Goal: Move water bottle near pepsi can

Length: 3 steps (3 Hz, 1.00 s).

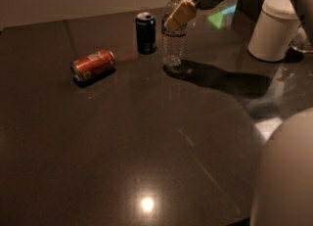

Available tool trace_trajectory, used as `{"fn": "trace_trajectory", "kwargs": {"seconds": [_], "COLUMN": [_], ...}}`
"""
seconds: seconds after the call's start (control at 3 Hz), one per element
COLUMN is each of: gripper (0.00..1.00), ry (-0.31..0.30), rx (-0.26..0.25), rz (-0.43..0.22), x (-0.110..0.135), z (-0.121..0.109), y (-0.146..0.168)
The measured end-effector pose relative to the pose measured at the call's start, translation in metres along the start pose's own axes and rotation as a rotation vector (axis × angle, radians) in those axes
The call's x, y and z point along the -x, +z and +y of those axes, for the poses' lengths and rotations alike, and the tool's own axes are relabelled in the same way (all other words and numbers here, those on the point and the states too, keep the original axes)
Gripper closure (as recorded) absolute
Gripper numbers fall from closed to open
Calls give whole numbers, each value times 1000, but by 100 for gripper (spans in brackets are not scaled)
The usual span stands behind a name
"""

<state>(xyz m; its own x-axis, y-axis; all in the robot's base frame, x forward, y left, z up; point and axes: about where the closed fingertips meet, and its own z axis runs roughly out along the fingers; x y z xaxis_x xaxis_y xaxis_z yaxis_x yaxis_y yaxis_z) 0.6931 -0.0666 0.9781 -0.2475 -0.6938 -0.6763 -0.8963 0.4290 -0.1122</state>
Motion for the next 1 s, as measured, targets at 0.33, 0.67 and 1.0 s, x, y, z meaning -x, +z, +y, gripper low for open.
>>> {"fn": "trace_trajectory", "kwargs": {"seconds": [0.33,0.67,1.0], "gripper": [100,84,60], "ry": [24,34,26], "rx": [14,26,27], "rz": [-4,-9,-11], "x": [5,11,17], "z": [-15,-21,-25], "y": [24,42,52]}}
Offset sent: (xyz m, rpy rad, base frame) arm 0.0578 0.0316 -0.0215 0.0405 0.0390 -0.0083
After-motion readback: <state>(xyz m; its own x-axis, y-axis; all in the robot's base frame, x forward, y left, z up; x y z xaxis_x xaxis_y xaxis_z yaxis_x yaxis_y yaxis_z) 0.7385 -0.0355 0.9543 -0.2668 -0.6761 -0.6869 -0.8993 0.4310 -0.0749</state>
